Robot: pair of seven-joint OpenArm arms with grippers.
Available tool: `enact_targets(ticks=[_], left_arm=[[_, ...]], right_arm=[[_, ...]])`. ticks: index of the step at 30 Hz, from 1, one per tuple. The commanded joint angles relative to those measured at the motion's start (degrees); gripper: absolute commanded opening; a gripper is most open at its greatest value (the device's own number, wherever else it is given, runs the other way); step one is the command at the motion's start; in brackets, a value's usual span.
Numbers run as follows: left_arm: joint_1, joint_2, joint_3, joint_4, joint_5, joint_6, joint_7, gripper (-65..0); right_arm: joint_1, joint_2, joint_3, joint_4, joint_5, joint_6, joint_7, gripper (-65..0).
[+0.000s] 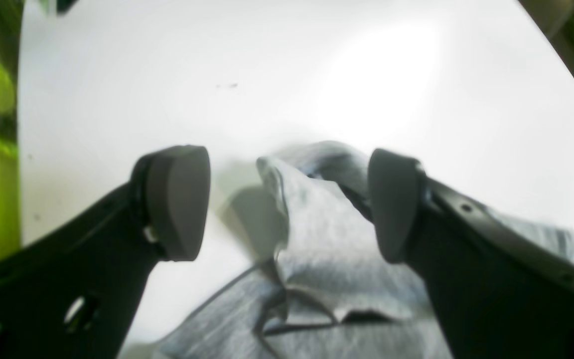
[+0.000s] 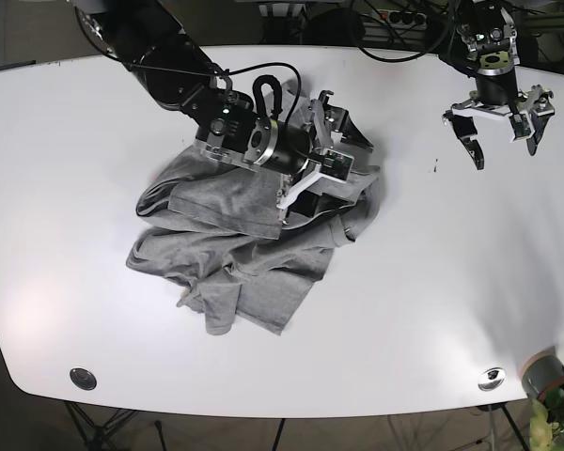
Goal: Fold the T-shirt properly
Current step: 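Grasp a fold of the grey T-shirt with the right gripper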
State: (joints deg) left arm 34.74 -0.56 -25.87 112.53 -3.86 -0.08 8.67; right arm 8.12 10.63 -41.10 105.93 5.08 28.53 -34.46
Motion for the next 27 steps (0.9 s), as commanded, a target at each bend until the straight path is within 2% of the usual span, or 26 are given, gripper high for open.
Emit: enact_targets(ticks=[1, 4, 9, 13, 15, 20, 27], left_arm=[[0.1, -0.4, -0.2, 1.0, 0.0, 0.0, -1.4, -9.7], [0.1, -0.4, -0.2, 1.0, 0.0, 0.0, -1.3, -9.7], [0.1, -0.4, -0.2, 1.0, 0.0, 0.0, -1.3, -9.7], [0.1, -0.4, -0.1, 1.0, 0.1, -0.1, -1.3, -9.9], [0.1, -0.4, -0.1, 1.0, 0.1, -0.1, -1.3, -10.0], [0.1, -0.5, -0.1, 0.9, 0.1, -0.1, -1.3, -10.0], [0.1, -0.7, -0.1, 0.9, 0.1, -0.1, -1.3, -10.1]], right_arm=[[3.1, -0.3, -2.4, -1.7, 0.5, -0.45, 1.3, -18.1], [5.5, -1.6, -4.7, -5.0, 0.5, -0.45, 1.4, -18.2], [7.4, -4.1, -4.7, -9.6, -0.4, -0.53, 1.5, -18.2], [8.3, -6.2, -4.8, -12.8, -7.1, -0.53, 1.8, -18.2], [8.3, -7.8, -4.8, -14.8, -12.7, -0.53, 3.2, -18.2], [7.8, -9.4, -4.8, -18.4, -22.7, -0.09, 6.3, -18.2], [7.3, -9.7, -5.1, -18.7, -23.3, -0.01, 6.3, -18.2]])
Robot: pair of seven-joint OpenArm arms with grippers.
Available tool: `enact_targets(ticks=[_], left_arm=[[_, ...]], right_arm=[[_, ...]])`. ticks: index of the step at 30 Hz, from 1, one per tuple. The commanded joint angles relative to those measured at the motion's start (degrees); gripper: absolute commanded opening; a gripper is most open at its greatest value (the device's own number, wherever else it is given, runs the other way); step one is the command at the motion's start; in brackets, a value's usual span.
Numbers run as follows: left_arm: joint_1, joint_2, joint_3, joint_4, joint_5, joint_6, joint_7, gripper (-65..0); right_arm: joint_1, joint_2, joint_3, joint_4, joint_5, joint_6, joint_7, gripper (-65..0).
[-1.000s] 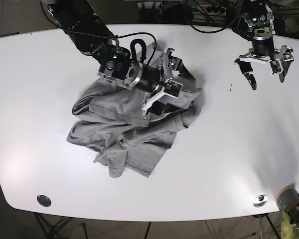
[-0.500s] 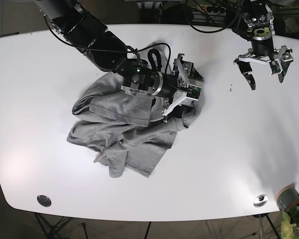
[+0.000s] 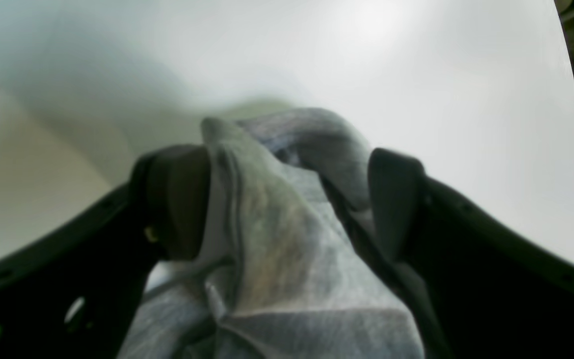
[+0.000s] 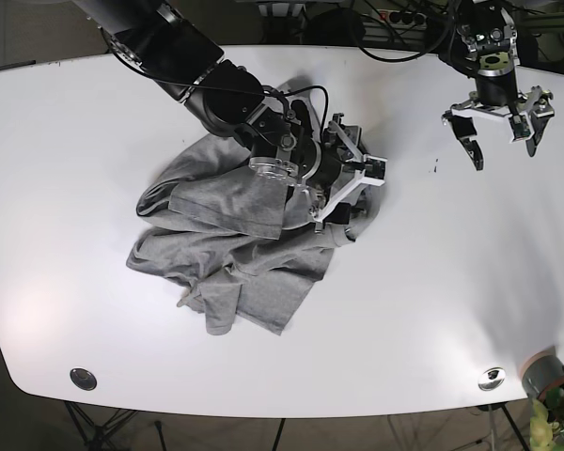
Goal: Fold the T-shirt properly
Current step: 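Grasp a fold of the grey T-shirt with the right gripper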
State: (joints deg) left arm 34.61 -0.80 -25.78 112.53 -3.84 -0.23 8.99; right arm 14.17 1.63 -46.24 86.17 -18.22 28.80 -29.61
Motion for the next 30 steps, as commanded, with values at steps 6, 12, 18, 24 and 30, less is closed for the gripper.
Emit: enact_targets(ticks=[6, 12, 18, 24, 30], left_arm=[[0.2, -0.5, -0.2, 0.9, 0.1, 0.1, -1.7, -10.1], [0.2, -0.5, -0.2, 0.1, 0.1, 0.1, -1.7, -10.1], [0.2, -0.6, -0.2, 0.1, 0.1, 0.1, -1.7, -10.1], [0.2, -0.6, -0.2, 0.1, 0.1, 0.1, -1.7, -10.1], [0.2, -0.5, -0.1, 0.1, 0.1, 0.1, -1.7, -10.1]], right_arm=[[1.3, 0.1, -3.7, 0.7, -0.1, -0.62, 1.3, -18.2], [1.5, -0.1, -4.1, -1.6, -0.2, -0.71, 1.3, -18.2], [3.0, -0.8, -4.0, -5.6, -0.3, -0.80, 1.6, -18.4], [4.2, -0.8, -3.8, -6.2, -0.3, -1.76, 1.4, -19.7], [4.2, -0.9, -3.8, -6.7, -0.3, -6.42, 1.7, -46.8]])
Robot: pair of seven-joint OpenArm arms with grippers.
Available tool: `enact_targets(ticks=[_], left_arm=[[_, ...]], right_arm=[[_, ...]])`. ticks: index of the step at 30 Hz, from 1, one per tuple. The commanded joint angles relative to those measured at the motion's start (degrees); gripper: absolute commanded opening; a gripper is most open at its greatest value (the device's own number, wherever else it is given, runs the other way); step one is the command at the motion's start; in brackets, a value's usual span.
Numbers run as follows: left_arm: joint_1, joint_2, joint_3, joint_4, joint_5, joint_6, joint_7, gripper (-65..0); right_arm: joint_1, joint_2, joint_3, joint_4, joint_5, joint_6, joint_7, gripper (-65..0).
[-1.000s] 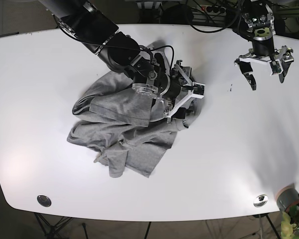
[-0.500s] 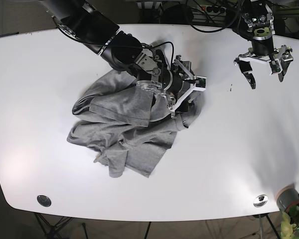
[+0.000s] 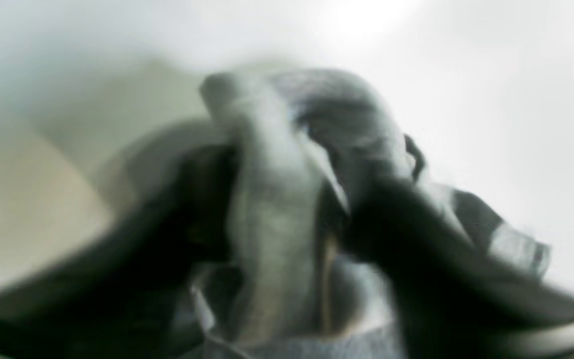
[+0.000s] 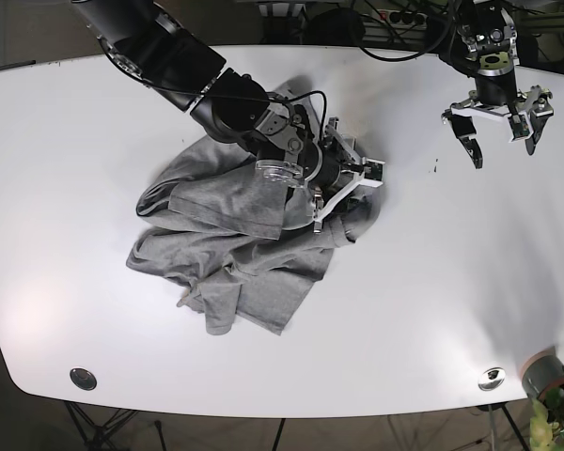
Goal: Fold the T-shirt properly
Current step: 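Grasp a fold of the grey T-shirt with the right gripper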
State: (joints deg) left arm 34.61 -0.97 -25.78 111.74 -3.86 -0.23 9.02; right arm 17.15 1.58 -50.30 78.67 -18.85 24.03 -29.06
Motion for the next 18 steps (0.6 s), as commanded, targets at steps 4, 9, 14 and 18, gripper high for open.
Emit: enact_targets(ticks=[4, 9, 14, 18], left_arm=[[0.1, -0.3, -0.1, 0.9, 0.1, 0.1, -1.7, -10.1], [0.1, -0.4, -0.1, 0.9, 0.1, 0.1, -1.7, -10.1], [0.0, -0.4, 0.1, 0.9, 0.1, 0.1, -1.7, -10.1], [0.0, -0.4, 2.4, 0.9, 0.1, 0.1, -1.7, -9.9]], right_arm=[[1.4, -0.8, 0.1, -0.5, 0.3, -3.50, 1.1, -63.4], [2.0, -0.8, 0.2, 1.0, 0.3, -3.68, 1.0, -62.9], [2.0, -0.6, 3.9, 7.0, 0.3, -3.33, 0.8, -62.9], [2.1, -0.6, 8.9, 11.1, 0.4, -3.15, 0.9, -62.9]])
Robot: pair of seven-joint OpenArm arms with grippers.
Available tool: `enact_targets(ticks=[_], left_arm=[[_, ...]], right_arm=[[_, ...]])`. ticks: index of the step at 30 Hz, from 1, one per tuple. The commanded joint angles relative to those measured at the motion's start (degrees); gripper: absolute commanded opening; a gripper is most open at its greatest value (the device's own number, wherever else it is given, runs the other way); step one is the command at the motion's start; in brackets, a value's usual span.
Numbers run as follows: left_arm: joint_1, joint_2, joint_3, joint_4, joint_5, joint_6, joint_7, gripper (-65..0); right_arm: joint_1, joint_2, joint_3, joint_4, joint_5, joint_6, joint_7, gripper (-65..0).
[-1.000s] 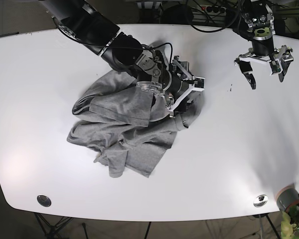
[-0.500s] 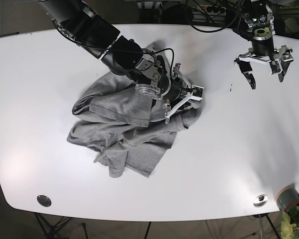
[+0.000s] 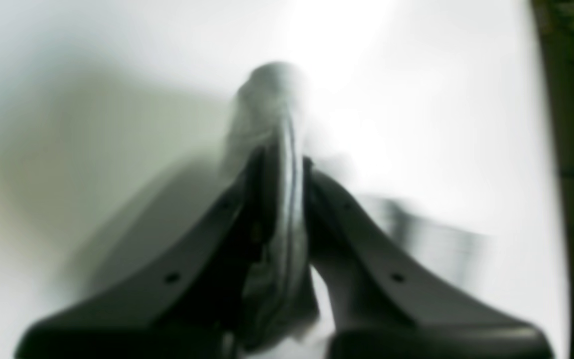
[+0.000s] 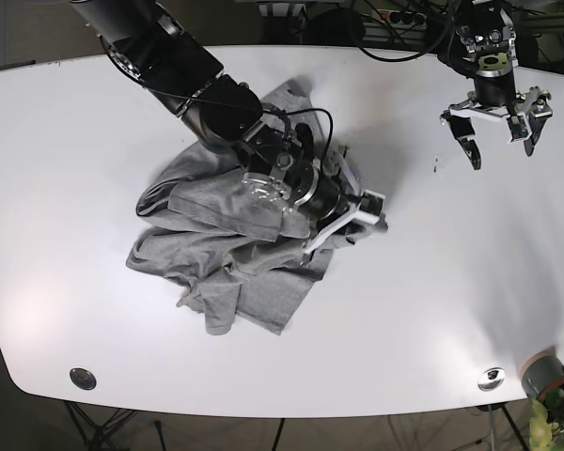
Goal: Fold the T-shirt properly
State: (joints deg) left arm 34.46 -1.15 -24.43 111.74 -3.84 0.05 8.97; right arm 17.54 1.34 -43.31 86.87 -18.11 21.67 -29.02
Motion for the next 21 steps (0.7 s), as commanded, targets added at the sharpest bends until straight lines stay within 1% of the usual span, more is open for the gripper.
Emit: enact_targets(ticks=[1, 8, 10, 11, 12, 16, 19, 21], left_arm=[[0.2, -0.2, 1.5, 1.0, 0.1, -0.2, -1.6, -9.7], [0.5, -0.2, 7.2, 1.1, 0.1, -0.2, -1.6, -9.7], [0.6, -0.2, 8.6, 1.1, 0.3, -0.2, -1.6, -9.7], [0.6, -0.2, 9.8, 1.1, 0.5, -0.2, -1.6, -9.7], [0.6, -0.2, 10.6, 1.1, 0.5, -0.2, -1.6, -9.7], [0.6, -0.6, 13.6, 1.1, 0.5, -0.2, -1.5, -9.7], [0.6, -2.8, 17.4, 1.0, 0.5, -0.2, -1.5, -9.7], [0.6, -4.8, 21.1, 1.0, 0.5, -0.2, -1.5, -9.7]], right_arm=[[2.5, -0.3, 3.8, 4.0, -0.3, -0.70, 0.9, -62.9], [9.1, -0.4, 12.7, 9.3, 0.0, -0.53, 0.8, -62.9], [10.6, -0.4, 14.8, 10.4, 0.0, 0.70, 0.8, -62.9], [12.0, -0.4, 16.7, 11.5, 0.0, 2.02, 0.7, -62.9], [13.2, -0.4, 17.8, 11.8, 0.0, 2.81, 0.7, -62.9], [18.1, -0.4, 21.6, 12.5, 0.0, 5.10, -2.3, -62.9], [21.9, -0.4, 23.7, 13.2, 0.0, 6.94, -4.8, -62.9], [24.2, -0.4, 24.6, 13.2, 0.0, 7.56, -5.8, -62.9]])
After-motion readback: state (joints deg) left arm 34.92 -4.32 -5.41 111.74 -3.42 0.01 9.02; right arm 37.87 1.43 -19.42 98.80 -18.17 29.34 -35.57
